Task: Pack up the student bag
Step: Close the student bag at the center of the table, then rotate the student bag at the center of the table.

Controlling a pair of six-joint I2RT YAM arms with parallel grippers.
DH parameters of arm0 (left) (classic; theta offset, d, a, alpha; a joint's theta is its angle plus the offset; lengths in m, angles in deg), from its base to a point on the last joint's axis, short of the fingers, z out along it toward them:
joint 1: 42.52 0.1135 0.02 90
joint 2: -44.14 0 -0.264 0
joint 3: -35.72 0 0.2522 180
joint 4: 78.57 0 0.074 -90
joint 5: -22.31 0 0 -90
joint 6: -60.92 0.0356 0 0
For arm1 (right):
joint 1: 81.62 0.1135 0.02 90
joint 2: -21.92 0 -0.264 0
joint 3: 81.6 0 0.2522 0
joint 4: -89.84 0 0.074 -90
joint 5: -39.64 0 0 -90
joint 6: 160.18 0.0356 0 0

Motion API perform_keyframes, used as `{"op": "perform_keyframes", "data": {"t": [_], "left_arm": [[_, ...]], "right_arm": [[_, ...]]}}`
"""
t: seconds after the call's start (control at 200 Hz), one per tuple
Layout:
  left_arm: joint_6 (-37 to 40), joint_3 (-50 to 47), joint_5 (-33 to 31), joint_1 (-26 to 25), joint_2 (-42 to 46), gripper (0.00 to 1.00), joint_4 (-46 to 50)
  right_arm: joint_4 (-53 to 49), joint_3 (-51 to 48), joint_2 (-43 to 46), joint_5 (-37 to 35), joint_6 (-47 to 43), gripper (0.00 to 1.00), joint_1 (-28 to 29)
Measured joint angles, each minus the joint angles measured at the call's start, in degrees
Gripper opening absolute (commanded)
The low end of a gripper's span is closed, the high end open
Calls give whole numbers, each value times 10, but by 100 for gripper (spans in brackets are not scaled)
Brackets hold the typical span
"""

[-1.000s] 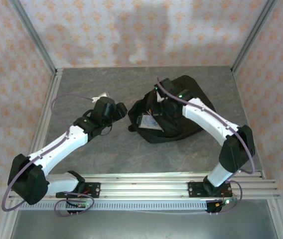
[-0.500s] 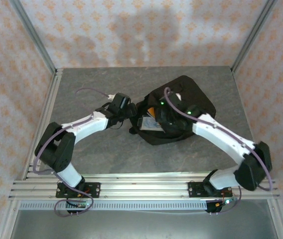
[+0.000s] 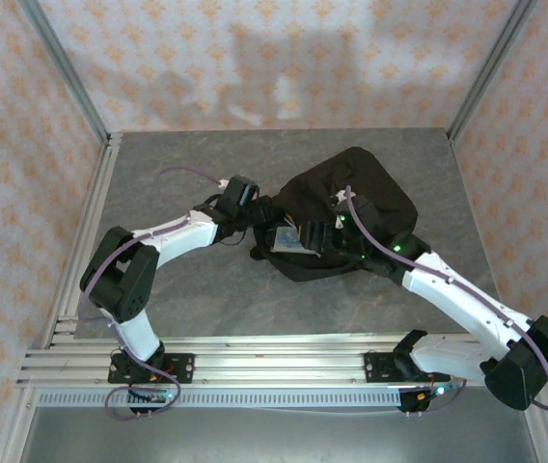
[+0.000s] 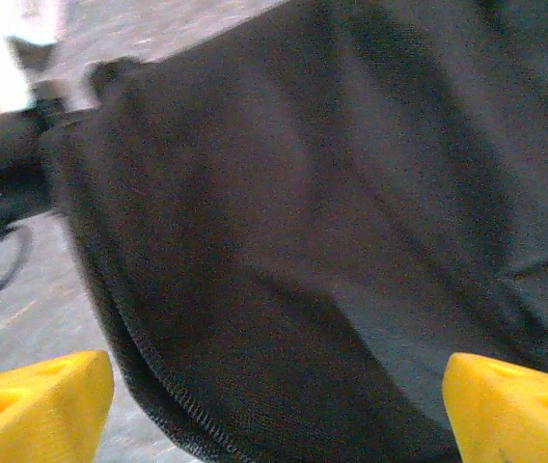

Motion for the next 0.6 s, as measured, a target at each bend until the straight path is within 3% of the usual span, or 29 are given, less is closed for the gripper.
{"op": "perform_keyframes", "data": {"t": [0.11,0.24,0.295,0.435,0.52,0.6], "left_arm": [[4,0,-1,1,11,83,2],[9,-1,0,3,17,79,2],[12,-1,0,5,17,72,2],[12,-2,18,7,13,39,1],[-2,-14,33,7,13,26,-9],[-5,-33,48,7,13,19,-23]], "right_arm": [[30,-12,33,43,-10,89,0],[64,-43,91,33,4,82,0],[65,-58,119,-13,27,71,0],[-19,-47,125,-193,134,45,-10],[-92,-45,100,-289,221,36,-27],[-140,-59,82,-336,293,33,-49]]}}
